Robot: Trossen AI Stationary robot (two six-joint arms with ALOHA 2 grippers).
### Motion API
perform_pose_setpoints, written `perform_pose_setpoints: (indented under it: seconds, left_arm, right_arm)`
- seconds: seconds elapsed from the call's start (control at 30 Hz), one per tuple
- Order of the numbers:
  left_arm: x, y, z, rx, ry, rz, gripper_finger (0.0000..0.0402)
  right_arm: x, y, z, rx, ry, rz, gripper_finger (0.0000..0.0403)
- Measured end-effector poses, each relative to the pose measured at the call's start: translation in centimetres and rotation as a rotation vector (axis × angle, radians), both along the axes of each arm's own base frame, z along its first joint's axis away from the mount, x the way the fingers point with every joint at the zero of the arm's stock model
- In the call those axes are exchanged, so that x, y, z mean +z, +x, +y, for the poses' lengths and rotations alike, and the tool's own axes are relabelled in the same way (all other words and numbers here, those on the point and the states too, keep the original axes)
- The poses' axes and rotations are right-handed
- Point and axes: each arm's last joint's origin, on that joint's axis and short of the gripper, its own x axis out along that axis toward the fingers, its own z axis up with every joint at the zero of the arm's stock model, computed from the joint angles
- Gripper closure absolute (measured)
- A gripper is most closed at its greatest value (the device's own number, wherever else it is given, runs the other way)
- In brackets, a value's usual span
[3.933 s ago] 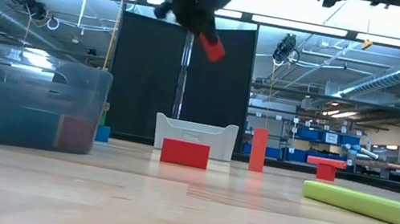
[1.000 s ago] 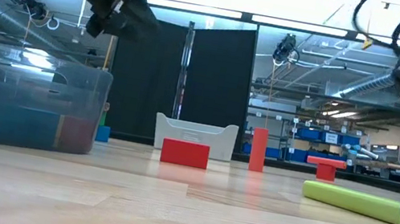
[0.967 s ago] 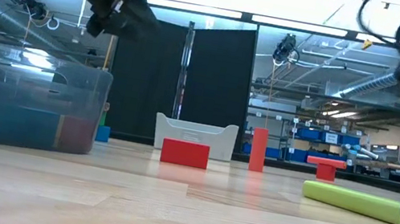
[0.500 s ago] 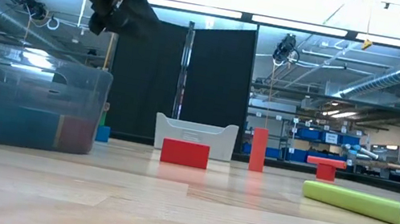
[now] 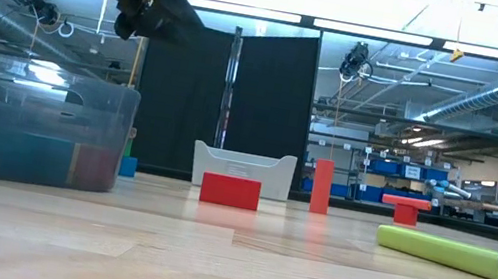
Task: Sort blocks by size
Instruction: Put the green triangle block into the black bin
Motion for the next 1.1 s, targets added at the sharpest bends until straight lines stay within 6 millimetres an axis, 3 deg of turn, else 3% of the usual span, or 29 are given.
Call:
perform_pose_setpoints:
  seconds: [0.2, 0.57, 0.77, 1.1]
  left_arm:
    - [0.0, 0.0, 0.0, -0.001, 0.002, 0.006, 0.014]
    - [-0.1, 0.0, 0.0, -0.001, 0.002, 0.01, 0.014]
    - [-0.1, 0.0, 0.0, -0.001, 0.003, 0.011, 0.014]
    - [-0.1, 0.0, 0.0, 0.005, 0.005, 0.016, 0.014]
  right_arm:
    - [-0.9, -0.6, -0.6, -0.026, -0.03, 0.016, 0.005]
    - [-3.7, -1.5, -1.4, -0.094, -0.021, -0.023, 0.0081]
    - [-4.0, -1.5, -1.4, -0.097, 0.0, -0.044, 0.0124]
    - [-4.1, -1.1, -1.1, -0.095, 0.023, -0.074, 0.0238]
